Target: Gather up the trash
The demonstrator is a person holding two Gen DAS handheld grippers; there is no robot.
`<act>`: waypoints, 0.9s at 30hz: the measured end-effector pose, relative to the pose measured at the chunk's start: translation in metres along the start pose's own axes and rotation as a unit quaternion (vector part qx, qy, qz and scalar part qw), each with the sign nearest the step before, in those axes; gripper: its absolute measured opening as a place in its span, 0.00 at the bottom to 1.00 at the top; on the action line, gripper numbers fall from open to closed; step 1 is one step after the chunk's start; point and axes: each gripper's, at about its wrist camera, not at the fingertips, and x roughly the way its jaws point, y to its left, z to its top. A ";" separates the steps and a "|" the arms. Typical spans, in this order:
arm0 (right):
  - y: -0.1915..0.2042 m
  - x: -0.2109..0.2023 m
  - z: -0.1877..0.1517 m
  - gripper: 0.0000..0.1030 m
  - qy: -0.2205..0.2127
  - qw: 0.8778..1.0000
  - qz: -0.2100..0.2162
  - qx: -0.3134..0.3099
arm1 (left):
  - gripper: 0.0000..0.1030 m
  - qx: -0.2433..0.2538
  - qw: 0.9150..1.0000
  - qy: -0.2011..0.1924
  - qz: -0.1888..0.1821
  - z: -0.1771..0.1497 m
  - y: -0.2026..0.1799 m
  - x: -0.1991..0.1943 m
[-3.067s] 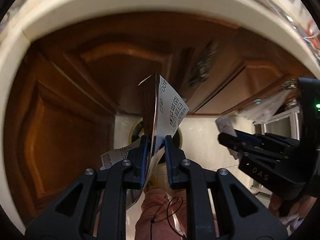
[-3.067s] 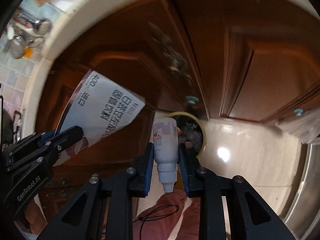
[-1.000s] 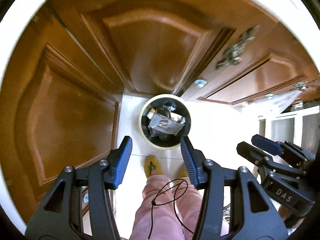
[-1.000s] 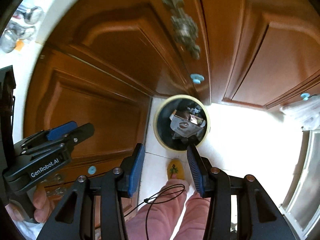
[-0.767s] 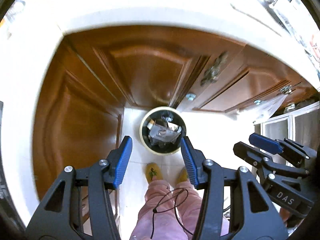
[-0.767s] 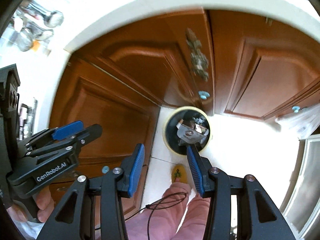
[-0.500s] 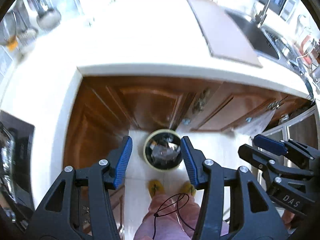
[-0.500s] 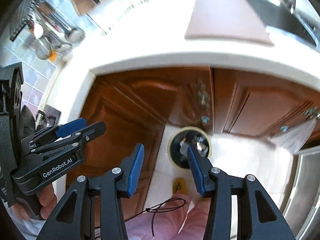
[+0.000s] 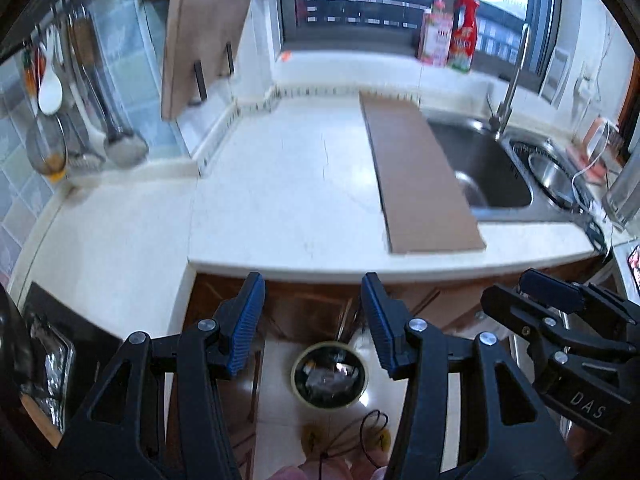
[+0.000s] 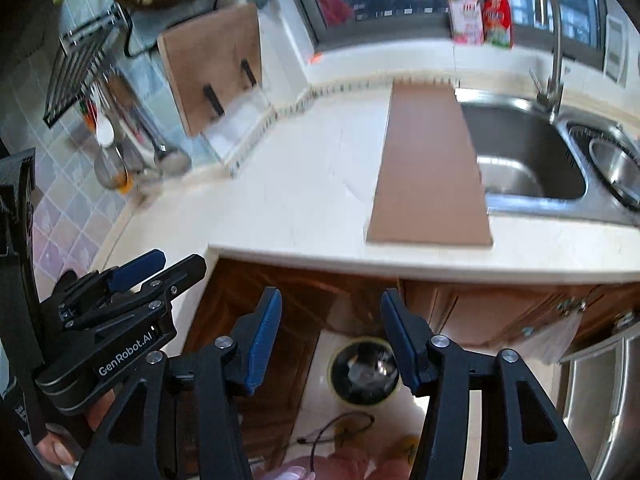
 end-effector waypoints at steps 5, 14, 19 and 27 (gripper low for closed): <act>0.010 -0.034 0.035 0.55 -0.037 0.999 -0.006 -0.003 | 0.46 0.000 1.000 -0.019 -0.009 0.025 0.003 -0.013; 0.032 -0.039 0.068 0.58 -0.074 0.997 -0.019 -0.004 | 0.49 0.004 0.999 -0.028 -0.022 0.049 0.013 -0.001; 0.038 -0.023 0.075 0.58 -0.074 0.997 -0.023 0.001 | 0.49 0.010 0.999 -0.025 -0.026 0.053 0.016 0.011; 0.046 -0.001 0.079 0.60 -0.075 0.997 -0.028 0.002 | 0.49 0.013 0.999 -0.019 -0.035 0.061 0.022 0.022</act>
